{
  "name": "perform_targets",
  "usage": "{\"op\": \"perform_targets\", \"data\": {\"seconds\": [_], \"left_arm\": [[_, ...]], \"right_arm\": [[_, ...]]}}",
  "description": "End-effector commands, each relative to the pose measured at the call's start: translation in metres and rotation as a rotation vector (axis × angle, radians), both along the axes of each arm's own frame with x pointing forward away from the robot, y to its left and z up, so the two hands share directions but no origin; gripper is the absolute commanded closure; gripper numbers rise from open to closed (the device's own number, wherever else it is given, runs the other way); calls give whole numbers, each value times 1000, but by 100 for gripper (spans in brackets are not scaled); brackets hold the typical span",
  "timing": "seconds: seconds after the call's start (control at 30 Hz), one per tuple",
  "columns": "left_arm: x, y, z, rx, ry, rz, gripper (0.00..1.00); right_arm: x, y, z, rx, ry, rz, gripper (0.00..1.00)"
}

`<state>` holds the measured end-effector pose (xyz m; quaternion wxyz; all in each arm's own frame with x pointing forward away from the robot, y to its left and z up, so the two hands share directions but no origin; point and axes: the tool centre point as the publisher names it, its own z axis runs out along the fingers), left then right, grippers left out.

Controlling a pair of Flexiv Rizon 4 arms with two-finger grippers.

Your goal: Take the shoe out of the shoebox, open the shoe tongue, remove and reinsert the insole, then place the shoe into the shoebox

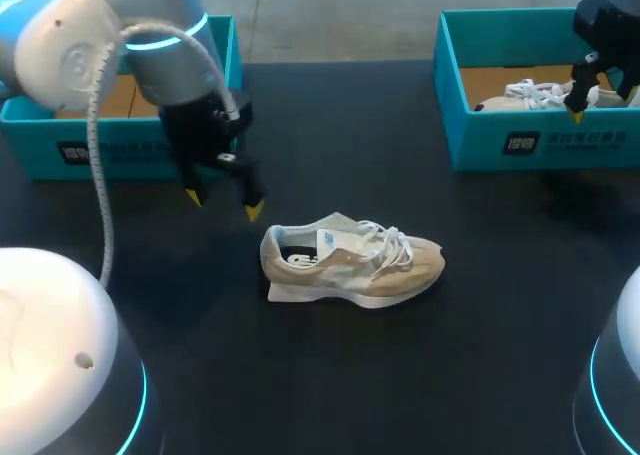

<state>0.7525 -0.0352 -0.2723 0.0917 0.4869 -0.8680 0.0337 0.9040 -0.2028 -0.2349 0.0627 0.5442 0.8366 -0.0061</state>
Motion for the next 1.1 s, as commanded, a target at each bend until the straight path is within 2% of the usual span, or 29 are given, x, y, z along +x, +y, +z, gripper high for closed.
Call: {"op": "perform_targets", "data": {"seconds": [0.03,0.27,0.97,1.1], "left_arm": [[-17,19,3,7,-144,-119,0],[-13,36,4,52,-276,-320,0],[-13,36,4,52,-276,-320,0],[-12,42,-7,17,-345,-366,0]], "right_arm": [[-1,0,0,0,-2,0,0],[-1,0,0,0,-2,0,0],[-1,0,0,0,-2,0,0],[-1,0,0,0,-2,0,0]]}}
